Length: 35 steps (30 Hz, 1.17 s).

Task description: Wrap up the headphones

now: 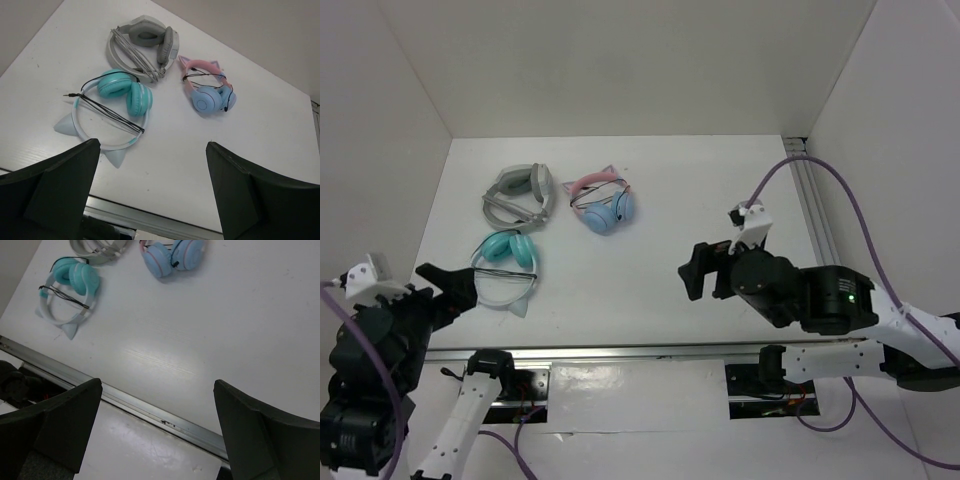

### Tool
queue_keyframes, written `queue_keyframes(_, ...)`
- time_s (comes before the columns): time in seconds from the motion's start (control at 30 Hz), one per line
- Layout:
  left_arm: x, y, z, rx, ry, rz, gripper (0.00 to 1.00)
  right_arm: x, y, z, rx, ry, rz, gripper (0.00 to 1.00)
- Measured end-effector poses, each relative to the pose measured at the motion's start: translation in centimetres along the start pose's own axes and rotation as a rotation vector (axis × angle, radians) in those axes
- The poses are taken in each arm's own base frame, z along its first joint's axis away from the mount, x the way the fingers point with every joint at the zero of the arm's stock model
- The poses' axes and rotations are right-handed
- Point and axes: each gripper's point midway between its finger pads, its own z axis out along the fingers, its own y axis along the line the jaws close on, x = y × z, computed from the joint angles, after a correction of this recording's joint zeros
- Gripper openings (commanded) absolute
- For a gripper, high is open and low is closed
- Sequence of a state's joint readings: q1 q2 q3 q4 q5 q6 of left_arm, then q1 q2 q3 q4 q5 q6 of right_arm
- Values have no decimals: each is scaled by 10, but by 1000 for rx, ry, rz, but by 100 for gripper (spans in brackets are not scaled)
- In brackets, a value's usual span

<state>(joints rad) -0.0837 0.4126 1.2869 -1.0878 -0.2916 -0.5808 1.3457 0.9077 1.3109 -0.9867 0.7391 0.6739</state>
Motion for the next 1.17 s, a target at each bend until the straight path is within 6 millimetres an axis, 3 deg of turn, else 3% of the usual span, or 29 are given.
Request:
queue_keyframes(0.13, 6, 9, -24, 24, -9, 2, 100, -10, -24, -22, 38, -6, 28, 100)
queue_keyframes(0.27, 26, 19, -26, 23, 61, 14, 100, -12, -46, -40, 50, -10, 52, 100)
queue_keyframes(0.47, 37, 27, -32, 27, 96, 6, 100, -15, -70, -60, 40, -30, 79, 100)
queue_keyframes(0.67, 36, 28, -37, 29, 100, 0, 100, -13, -71, -54, 69, -19, -12, 100)
queue_keyframes(0.97, 39, 13, -28, 68, 142, 5, 100, -11, -51, -6, 203, -19, -259, 100)
queue_keyframes(1.17, 39, 13, -25, 67, 144, 19, 100, -21, -65, -24, 152, -94, -182, 100)
